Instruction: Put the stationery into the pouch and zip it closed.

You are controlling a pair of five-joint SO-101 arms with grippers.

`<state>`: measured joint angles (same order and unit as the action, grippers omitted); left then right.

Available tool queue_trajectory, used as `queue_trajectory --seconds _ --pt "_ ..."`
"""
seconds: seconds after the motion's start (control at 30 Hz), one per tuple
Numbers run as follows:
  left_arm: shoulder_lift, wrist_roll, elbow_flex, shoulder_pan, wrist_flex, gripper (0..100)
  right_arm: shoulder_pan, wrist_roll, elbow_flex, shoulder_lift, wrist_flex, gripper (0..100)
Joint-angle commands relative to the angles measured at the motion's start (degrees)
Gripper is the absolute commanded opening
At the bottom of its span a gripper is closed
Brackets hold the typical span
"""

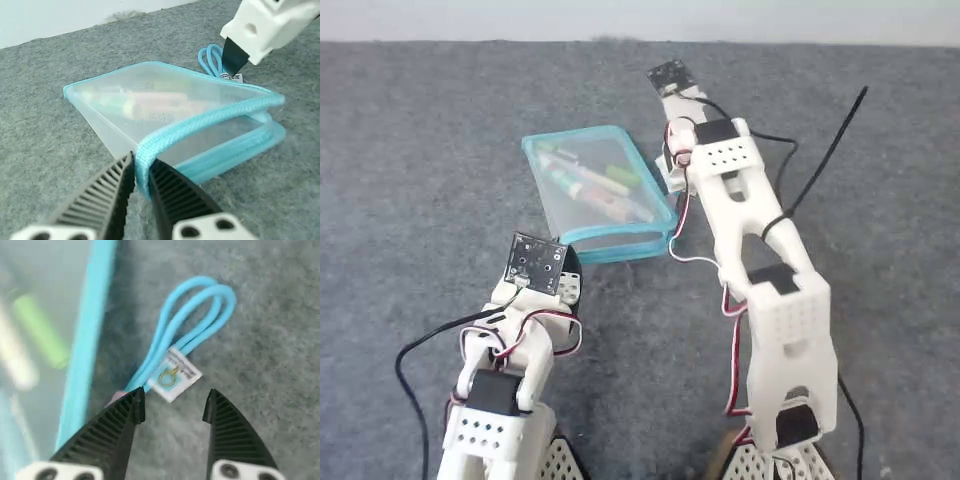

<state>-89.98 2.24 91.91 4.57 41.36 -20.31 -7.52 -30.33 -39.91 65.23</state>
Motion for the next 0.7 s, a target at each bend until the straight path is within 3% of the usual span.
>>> queue_trajectory --seconds 0.0,0.37,0.67 --pt "-1.05 0.00 -0.92 0.00 -1.49 1 1.45 4.66 -7.38 -1.89 -0.40 19.1" --pt "-1.05 -0.09 -1.10 0.00 -0.70 1 2.42 7.47 -13.01 -11.30 0.66 18.7" --pt "-1.05 -0.09 -1.10 0.00 -0.70 1 1.27 7.65 -13.10 -7.60 1.10 19.1"
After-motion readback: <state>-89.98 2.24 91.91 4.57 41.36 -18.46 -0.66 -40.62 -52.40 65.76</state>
